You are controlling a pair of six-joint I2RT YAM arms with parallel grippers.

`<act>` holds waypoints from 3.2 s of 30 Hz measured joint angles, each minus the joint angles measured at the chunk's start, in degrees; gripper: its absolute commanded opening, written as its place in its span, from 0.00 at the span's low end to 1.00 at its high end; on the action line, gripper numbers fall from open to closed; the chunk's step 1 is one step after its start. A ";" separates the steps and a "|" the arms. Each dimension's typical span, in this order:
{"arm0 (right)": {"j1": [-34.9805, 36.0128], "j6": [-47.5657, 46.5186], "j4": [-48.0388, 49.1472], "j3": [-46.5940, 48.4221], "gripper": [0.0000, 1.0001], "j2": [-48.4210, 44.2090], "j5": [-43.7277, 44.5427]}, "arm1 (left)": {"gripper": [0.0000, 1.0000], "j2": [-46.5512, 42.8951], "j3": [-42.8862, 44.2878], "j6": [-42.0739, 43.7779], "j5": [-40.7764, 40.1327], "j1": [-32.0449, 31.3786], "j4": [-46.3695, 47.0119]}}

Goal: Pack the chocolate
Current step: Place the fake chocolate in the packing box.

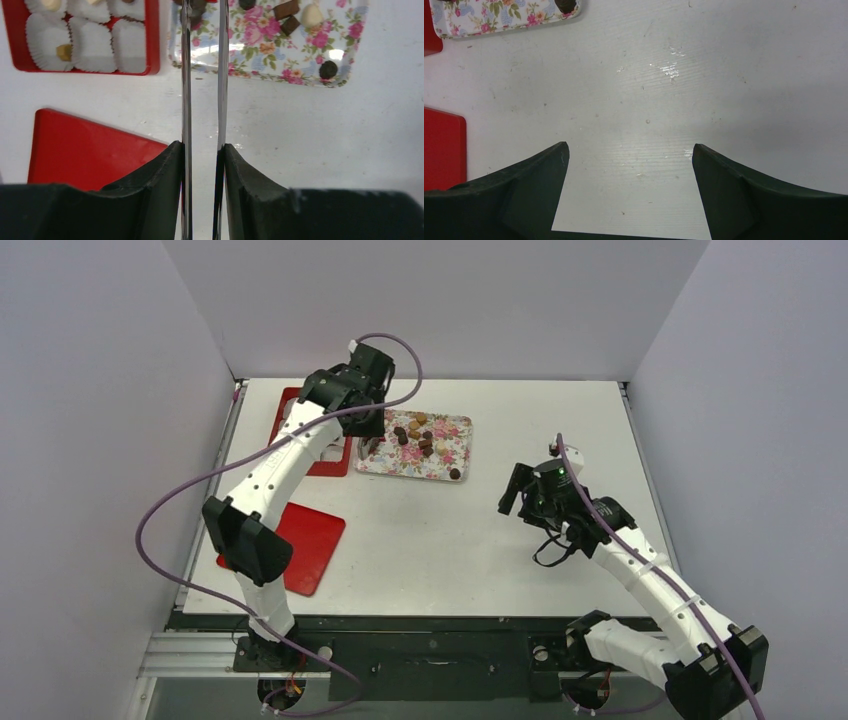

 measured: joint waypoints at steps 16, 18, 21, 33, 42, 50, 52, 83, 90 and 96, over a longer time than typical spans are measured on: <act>0.00 -1.75 0.63 0.00 0.89 2.78 -3.93 | 0.30 -10.71 -20.39 0.55 -0.76 16.65 0.37; 0.00 -1.90 0.63 0.00 0.89 3.23 -4.20 | 0.30 -11.37 -21.53 0.90 -0.74 17.57 0.63; 0.00 -2.21 0.66 0.00 0.89 3.98 -4.37 | 0.30 -11.56 -22.62 1.25 -0.61 18.27 1.07; 0.00 -2.49 1.22 0.00 0.89 4.33 -4.57 | 0.30 -11.28 -25.22 2.67 1.05 21.64 4.52; 0.00 -2.56 1.25 0.00 0.89 4.44 -4.57 | 0.30 -9.99 -25.94 3.28 1.75 22.34 5.73; 0.00 -2.56 1.33 0.00 0.89 4.66 -4.57 | 0.31 -9.97 -27.45 3.74 2.25 22.40 6.05; 0.00 -2.56 1.38 0.00 0.89 4.66 -4.57 | 0.31 -9.97 -27.56 3.80 2.29 22.45 6.21; 0.00 -2.54 1.42 0.00 0.89 4.66 -4.57 | 0.38 -9.99 -28.17 3.96 2.25 22.77 6.62; 0.00 -2.54 1.42 0.00 0.89 4.66 -4.57 | 0.37 -10.27 -26.56 3.96 2.25 22.69 5.81; 0.00 -2.54 1.42 0.00 0.89 4.66 -4.52 | 0.37 -10.27 -19.10 3.89 2.23 20.81 4.33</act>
